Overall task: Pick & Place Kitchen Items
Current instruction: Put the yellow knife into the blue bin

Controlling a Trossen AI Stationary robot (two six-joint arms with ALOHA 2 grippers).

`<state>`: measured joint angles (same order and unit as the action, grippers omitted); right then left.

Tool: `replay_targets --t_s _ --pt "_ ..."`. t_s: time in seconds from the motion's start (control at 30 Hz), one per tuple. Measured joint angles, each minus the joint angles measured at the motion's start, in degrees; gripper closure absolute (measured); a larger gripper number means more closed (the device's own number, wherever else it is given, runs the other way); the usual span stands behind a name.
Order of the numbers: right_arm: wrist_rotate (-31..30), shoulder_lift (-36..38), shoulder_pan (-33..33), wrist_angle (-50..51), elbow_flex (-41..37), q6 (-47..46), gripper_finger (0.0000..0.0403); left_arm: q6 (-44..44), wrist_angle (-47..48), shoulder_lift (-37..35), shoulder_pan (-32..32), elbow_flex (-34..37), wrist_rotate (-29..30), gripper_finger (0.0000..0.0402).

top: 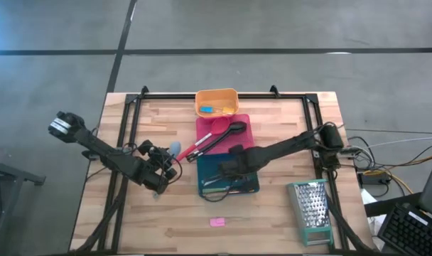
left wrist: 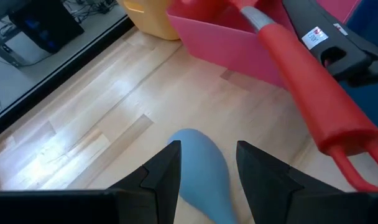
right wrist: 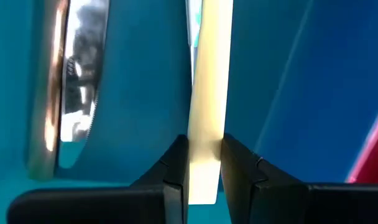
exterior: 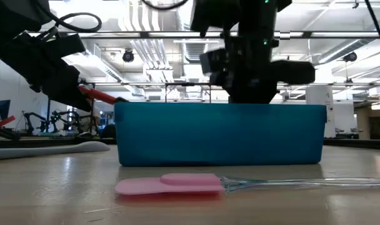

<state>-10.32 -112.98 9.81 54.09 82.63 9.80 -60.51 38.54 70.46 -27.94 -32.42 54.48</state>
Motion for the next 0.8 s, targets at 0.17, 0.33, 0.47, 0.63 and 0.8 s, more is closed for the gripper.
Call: replay_targets --t_s 0.17,0.33,0.47,0.63,0.8 --pt "-0.1 -3.9 -0.1 1.7 2.8 2.5 0.0353 0.5 0.0 0.0 0.0 0.0 0.0 0.0243" --pt "0.0 -6.3 -0.5 3.1 4.2 3.4 0.0353 0.5 -0.1 0.0 0.0 0.0 0.0 0.0243" --pt "0.4 -7.2 -0.8 3.1 4.1 3.9 0.0352 0.5 -0.2 0.0 0.0 0.0 0.0 0.0243" --pt "0.7 -7.9 -1.0 3.3 4.0 2.7 0.0339 0.5 -0.5 0.0 0.0 0.0 0.0 0.0243" --pt "0.7 -7.7 -1.1 4.4 4.2 0.4 0.0302 0.5 -0.5 0.0 0.0 0.0 -0.6 0.0243"
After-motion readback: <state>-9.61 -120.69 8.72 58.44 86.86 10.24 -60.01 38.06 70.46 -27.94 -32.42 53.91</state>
